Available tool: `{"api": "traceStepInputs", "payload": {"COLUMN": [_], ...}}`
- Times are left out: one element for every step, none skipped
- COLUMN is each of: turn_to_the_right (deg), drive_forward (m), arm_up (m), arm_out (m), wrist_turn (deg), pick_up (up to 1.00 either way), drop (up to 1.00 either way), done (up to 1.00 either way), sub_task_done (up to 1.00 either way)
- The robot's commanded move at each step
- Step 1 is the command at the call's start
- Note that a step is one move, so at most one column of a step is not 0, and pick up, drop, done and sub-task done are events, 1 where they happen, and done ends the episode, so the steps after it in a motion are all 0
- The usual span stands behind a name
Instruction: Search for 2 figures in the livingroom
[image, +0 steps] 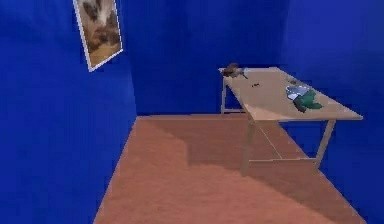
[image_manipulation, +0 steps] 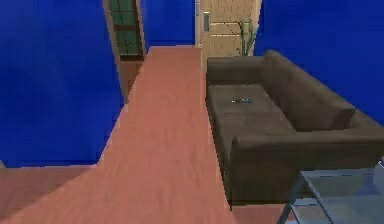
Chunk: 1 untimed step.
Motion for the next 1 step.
{"api": "traceStepInputs", "payload": {"turn_to_the_right": [0.0], "drive_forward": [1.0], "arm_up": [0.0], "arm_out": [0.0], "wrist_turn": [0.0], "pick_up": [0.0], "drop": [0.0], "done": [0.0], "sub_task_done": [0.0]}}
